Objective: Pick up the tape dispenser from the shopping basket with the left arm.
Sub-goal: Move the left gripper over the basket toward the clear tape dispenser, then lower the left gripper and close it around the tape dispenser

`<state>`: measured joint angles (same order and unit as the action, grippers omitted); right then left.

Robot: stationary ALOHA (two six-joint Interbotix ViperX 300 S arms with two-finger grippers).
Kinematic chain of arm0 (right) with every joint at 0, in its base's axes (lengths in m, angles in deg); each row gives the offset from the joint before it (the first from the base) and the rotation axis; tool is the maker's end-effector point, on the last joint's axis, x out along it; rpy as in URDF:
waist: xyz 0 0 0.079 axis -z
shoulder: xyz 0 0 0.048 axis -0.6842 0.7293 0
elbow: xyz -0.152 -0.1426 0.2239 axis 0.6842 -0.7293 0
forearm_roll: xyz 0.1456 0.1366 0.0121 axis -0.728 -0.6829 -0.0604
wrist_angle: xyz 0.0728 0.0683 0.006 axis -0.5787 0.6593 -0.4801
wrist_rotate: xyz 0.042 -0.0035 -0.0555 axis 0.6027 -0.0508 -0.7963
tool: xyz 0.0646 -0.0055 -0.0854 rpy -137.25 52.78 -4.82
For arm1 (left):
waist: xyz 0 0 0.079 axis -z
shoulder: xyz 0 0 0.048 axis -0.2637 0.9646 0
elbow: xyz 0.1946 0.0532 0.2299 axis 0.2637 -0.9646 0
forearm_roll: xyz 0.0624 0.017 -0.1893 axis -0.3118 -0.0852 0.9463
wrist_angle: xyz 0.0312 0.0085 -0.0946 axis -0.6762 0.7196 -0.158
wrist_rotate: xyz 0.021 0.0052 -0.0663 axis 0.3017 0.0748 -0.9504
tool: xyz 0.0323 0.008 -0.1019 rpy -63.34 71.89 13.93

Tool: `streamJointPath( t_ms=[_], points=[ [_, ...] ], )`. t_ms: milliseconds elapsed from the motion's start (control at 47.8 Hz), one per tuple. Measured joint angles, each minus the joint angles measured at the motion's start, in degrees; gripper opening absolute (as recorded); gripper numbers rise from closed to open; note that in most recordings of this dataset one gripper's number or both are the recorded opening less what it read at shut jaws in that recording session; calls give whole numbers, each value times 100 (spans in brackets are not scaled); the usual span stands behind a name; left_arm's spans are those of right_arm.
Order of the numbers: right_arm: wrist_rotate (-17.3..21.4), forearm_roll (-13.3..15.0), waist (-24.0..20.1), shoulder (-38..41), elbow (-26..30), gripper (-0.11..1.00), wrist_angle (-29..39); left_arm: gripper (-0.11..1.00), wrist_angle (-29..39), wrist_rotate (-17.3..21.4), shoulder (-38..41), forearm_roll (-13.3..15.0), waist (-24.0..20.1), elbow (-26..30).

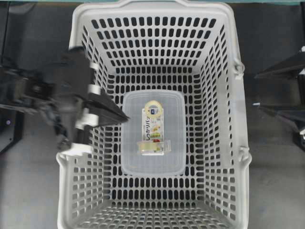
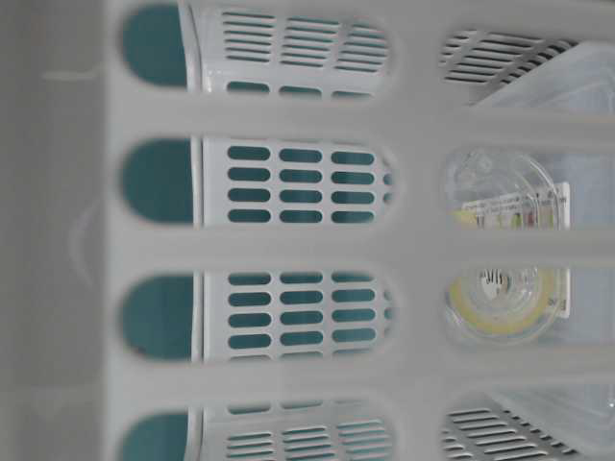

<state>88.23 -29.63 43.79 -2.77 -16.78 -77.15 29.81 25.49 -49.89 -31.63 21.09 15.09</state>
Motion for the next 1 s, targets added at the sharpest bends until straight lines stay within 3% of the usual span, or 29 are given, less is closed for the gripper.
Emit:
streamJointPath(
  t_ms=[314, 397, 585, 669, 1003],
  points=[
    [0, 0, 0, -79, 9, 74, 70, 2, 659, -9, 835, 0, 62, 589],
    [0, -9, 0, -105, 0, 74, 70, 20, 800, -62, 1020, 0, 79, 677],
    [0, 0, 0, -167, 0, 74, 70, 76, 1151, -202, 1433, 0, 167, 976],
    [0, -9, 0, -185, 0, 74, 70, 89, 1274, -211, 1644, 0, 185, 1107],
    [-9, -9, -9, -193, 9, 74, 70, 89, 1283, -237, 2426, 0, 246, 1072]
  ],
)
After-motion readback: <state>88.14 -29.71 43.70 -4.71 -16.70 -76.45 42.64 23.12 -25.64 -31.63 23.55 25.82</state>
